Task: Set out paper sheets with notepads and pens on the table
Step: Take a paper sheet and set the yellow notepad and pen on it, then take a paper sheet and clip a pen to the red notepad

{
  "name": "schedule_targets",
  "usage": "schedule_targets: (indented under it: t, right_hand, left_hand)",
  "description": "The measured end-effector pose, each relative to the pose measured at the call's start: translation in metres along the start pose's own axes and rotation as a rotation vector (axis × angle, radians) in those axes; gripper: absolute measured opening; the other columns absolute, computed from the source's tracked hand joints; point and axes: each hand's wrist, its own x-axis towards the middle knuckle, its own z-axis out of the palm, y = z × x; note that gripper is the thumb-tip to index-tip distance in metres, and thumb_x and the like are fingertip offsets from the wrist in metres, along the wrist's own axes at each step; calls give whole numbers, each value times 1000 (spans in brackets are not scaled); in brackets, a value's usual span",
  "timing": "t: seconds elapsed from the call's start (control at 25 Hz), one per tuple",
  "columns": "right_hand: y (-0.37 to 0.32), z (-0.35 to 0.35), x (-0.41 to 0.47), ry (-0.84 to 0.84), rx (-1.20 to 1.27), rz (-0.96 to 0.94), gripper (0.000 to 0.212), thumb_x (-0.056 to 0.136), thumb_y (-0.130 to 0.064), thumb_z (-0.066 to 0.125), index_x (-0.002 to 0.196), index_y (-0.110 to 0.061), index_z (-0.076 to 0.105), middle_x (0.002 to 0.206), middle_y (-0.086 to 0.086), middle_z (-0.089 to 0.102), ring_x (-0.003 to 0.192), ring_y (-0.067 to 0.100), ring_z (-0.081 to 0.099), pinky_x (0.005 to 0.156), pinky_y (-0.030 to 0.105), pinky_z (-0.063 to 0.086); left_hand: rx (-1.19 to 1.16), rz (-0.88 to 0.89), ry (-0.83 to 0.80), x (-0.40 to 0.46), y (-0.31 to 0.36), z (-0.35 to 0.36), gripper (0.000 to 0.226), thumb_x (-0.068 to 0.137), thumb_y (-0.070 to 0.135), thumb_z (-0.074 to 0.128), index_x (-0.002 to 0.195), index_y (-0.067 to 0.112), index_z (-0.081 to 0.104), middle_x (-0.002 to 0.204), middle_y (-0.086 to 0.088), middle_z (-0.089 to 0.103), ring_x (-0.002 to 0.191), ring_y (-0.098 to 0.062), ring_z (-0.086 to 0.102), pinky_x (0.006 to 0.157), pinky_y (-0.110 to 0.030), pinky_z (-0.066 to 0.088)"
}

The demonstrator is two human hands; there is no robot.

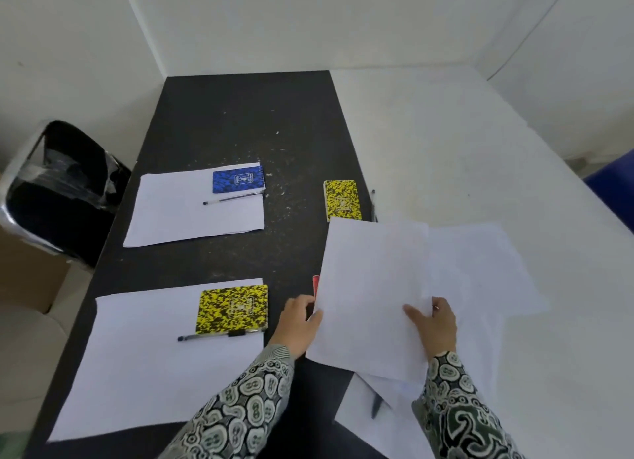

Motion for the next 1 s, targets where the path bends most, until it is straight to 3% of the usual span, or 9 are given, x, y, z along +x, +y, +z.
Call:
schedule_targets:
  t: [0.16,0.28,0.36,0.44,0.56,0.68,0.76,0.88,1.0]
  right_hand:
    - [22,-40,17,70,61,36,39,82,-26,64,95,10,53,90,22,57,92,42,57,75,40,43]
    - [43,-55,23,63,124,74,26,83,-29,62,79,-4,57,99,28,63,85,41,61,85,54,50]
    - [44,-57,21,9,230,64,11,84,-23,62,79,-14,57,100,25,63,86,37,62,85,53,52]
    - [36,-54,15,-87,335,56,4,88,-22,56,90,-18,56,100,15,61,86,31,61,85,46,51]
    - [30,-53,22,-138,357,11,18,94,-21,45,95,-5,55,94,13,62,88,31,60,85,44,49]
    - [35,-61,41,-121,185,-130,24,93,-11,46,115,-3,52,117,15,59,112,36,54,99,49,43]
    - [28,-74,47,-184,197,-213,39,92,-4,45,128,-18,42,131,7,51,122,30,50,103,49,41]
    - [5,-96,50,-318,326,-362,64,91,7,40,119,-50,37,129,10,55,114,26,58,93,42,52]
    - [-19,-115,56,-353,402,-509,74,88,13,39,126,-49,29,130,11,55,111,20,61,90,34,53]
  left_hand:
    - [63,40,119,6,20,9,45,93,22,46,136,12,36,142,-10,37,134,-25,30,111,-36,27]
    - [181,80,119,22,38,24,56,94,25,44,144,10,24,154,-7,22,143,-25,14,117,-35,16]
    - [316,72,93,32,50,37,59,94,31,42,145,12,21,157,-7,15,145,-26,9,117,-37,13]
    - [441,9,143,38,61,48,57,92,39,43,141,13,28,152,-10,23,140,-29,18,112,-41,24]
    - [519,-87,236,42,77,57,54,89,49,41,132,16,39,138,-9,38,128,-28,32,103,-41,31]
    - [338,-116,217,48,82,60,46,87,48,48,120,16,47,130,-8,44,123,-27,36,102,-39,31]
    - [140,-101,179,50,84,56,48,83,47,55,120,17,48,128,-5,49,123,-26,39,105,-40,32]
    - [-398,-23,108,46,100,44,57,81,40,64,127,16,43,130,-3,54,115,-19,53,96,-35,47]
    - [-602,163,184,35,131,28,28,90,21,55,118,14,54,117,-3,65,100,-14,62,75,-15,52]
